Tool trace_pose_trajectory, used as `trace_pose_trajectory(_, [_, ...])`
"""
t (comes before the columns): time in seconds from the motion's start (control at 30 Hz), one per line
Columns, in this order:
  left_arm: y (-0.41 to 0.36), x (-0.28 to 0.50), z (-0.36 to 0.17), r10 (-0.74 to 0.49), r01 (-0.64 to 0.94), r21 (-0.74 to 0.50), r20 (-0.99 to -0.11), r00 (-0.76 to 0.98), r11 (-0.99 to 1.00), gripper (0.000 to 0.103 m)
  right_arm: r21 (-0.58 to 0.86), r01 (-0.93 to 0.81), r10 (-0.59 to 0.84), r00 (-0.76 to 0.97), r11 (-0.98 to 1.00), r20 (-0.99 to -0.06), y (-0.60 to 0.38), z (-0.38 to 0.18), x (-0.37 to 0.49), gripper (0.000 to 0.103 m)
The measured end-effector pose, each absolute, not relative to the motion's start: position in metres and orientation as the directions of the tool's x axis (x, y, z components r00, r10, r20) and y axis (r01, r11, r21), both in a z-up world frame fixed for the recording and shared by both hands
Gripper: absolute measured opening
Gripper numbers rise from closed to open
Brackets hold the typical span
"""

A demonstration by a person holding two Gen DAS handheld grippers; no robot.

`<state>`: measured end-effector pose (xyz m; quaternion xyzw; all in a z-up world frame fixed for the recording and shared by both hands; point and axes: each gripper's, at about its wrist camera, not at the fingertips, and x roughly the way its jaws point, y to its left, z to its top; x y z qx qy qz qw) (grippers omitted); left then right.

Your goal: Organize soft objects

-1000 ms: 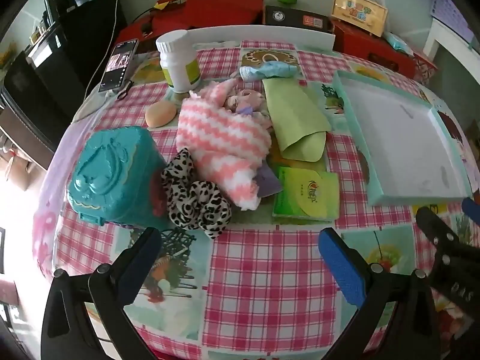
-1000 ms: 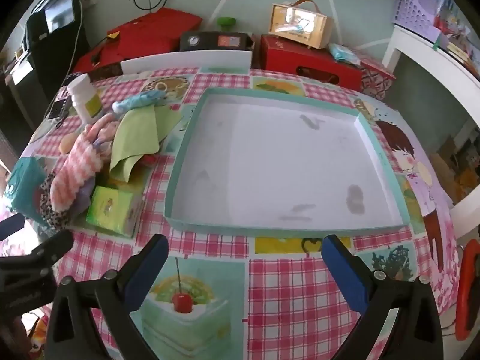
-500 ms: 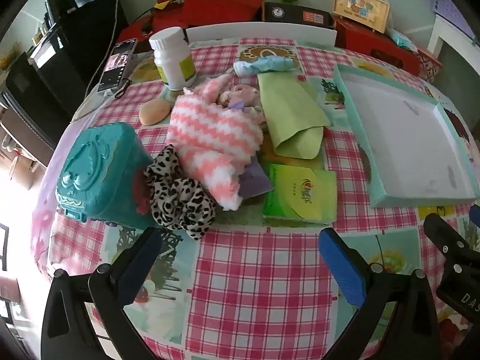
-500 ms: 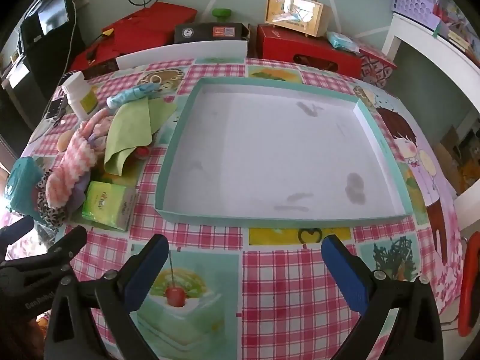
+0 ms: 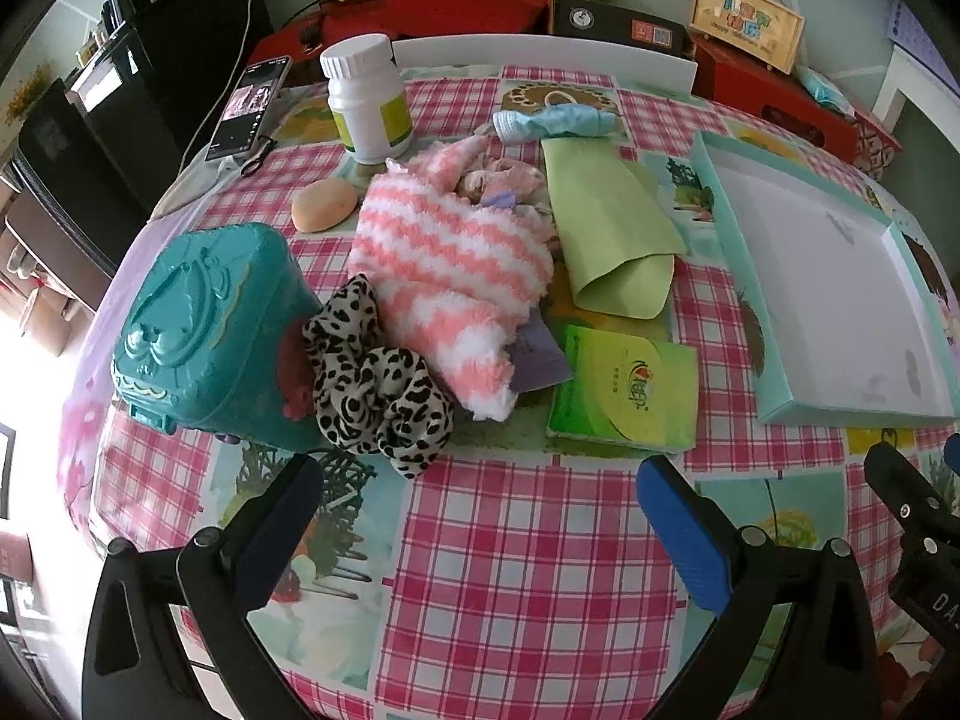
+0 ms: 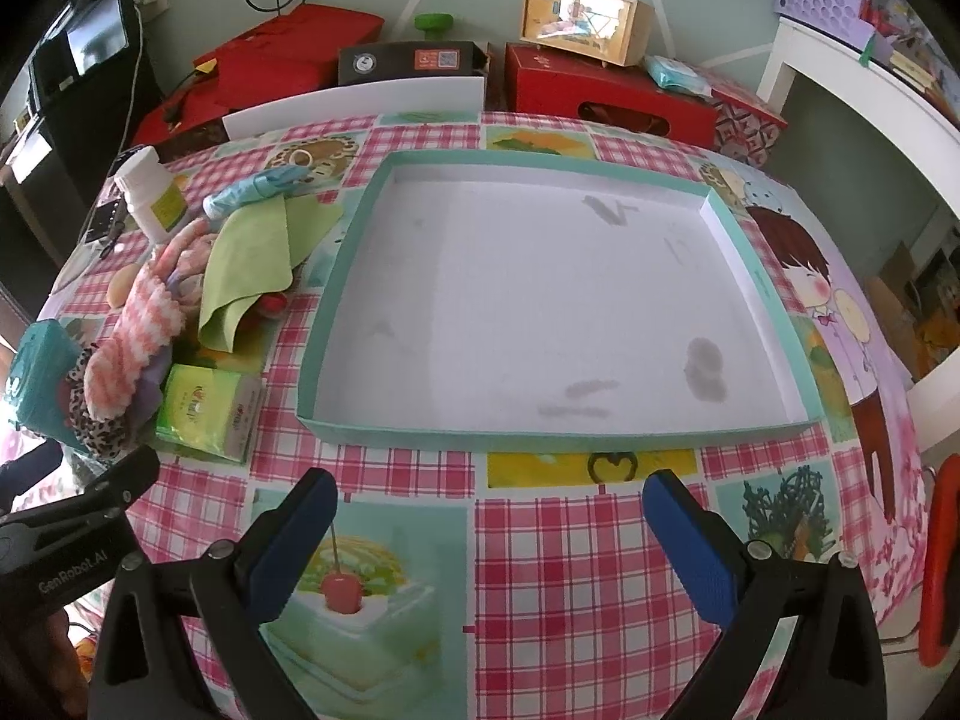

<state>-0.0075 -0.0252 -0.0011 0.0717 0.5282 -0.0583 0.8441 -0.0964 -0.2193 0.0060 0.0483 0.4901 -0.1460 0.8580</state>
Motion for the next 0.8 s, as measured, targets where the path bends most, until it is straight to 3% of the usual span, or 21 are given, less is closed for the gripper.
trace_pose_trajectory(0.8, [-0.033,-0.006,-0.012,-0.013,0.163,0.062,-0.906,0.422,0.985,0.103,-0.06,0.31,-0.208,0.472,0.949,-0.857,-0.223,0.004,-0.097,0.103])
